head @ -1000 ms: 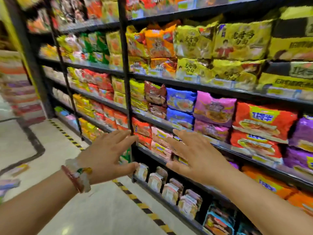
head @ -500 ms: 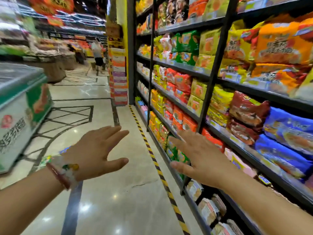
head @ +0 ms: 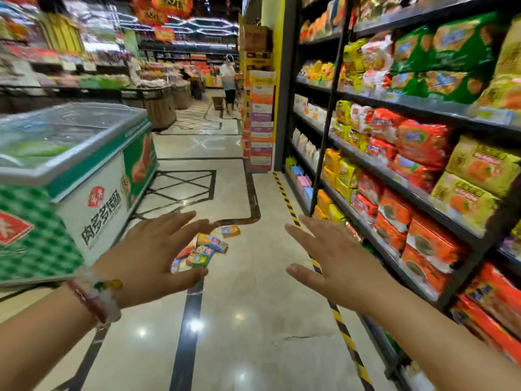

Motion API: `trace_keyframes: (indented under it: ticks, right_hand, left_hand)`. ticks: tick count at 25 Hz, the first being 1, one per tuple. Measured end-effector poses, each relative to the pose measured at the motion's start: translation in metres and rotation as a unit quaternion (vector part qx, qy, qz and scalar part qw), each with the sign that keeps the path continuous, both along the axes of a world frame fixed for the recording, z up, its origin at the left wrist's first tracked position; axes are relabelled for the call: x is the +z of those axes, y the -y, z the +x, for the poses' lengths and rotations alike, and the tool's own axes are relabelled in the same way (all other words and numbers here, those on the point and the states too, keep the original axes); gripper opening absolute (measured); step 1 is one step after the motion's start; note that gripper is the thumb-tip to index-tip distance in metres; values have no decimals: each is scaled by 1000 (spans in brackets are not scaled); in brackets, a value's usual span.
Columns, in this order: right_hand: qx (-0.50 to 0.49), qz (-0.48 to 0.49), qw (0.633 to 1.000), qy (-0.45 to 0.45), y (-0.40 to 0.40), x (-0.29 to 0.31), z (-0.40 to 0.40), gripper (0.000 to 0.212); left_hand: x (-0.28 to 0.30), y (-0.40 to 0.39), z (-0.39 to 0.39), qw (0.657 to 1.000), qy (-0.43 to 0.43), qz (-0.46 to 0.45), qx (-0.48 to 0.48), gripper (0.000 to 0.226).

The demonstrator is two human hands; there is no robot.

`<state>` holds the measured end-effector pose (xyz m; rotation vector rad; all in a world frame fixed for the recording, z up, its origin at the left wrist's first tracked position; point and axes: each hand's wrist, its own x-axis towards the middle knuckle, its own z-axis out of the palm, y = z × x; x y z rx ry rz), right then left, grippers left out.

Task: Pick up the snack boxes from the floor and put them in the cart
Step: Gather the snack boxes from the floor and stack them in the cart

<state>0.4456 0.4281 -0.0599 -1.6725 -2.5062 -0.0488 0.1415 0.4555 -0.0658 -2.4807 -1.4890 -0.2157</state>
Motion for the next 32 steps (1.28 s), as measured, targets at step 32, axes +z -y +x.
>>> trace_keyframes:
  ticks: [32]
  right_hand:
    - [141,-24,990,6,-664,-35,-123,76]
  left_hand:
    - [-43,-595,-100,996,11,-2,89,85]
